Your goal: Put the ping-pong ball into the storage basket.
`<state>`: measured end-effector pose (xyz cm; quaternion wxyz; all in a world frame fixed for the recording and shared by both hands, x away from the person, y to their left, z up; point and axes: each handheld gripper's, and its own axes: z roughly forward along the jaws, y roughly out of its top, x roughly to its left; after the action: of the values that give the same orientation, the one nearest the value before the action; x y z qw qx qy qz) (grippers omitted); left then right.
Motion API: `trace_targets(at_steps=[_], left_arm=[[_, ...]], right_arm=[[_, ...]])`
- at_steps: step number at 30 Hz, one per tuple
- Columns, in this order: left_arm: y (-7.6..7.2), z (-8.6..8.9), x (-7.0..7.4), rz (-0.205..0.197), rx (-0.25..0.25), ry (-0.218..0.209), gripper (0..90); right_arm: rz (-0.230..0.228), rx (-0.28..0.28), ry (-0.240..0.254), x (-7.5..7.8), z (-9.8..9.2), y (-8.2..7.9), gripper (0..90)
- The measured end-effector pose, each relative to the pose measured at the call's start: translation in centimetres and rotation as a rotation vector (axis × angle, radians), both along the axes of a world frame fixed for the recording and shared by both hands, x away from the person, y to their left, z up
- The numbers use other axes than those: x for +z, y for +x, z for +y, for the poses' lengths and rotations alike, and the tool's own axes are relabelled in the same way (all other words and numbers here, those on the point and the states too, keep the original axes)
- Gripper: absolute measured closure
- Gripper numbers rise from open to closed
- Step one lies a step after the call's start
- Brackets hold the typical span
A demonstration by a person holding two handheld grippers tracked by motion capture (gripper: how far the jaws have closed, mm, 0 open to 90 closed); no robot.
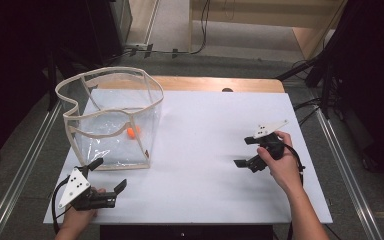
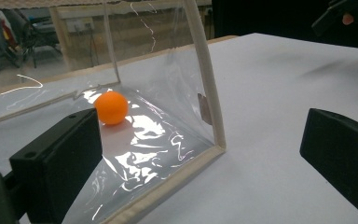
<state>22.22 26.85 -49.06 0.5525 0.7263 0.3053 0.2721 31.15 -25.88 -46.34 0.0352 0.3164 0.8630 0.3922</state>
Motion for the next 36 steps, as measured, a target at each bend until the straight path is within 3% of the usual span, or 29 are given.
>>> trace_targets(at_steps=[15, 23, 36], left_arm=[[0.0, -0.1, 0.0, -0.003, 0.005, 0.006, 0.0], [-0.1, -0.1, 0.0, -0.003, 0.007, 0.006, 0.0], [-0.1, 0.0, 0.0, -0.003, 0.008, 0.005, 0.0]], right_arm=[[-0.017, -0.043, 0.070, -1.9, -2.7, -2.2, 0.0], [-0.059, -0.055, 0.109, -2.4, -3.8, -2.9, 0.0], [-0.077, -0.085, 0.175, -3.7, -5.3, -4.3, 0.0]])
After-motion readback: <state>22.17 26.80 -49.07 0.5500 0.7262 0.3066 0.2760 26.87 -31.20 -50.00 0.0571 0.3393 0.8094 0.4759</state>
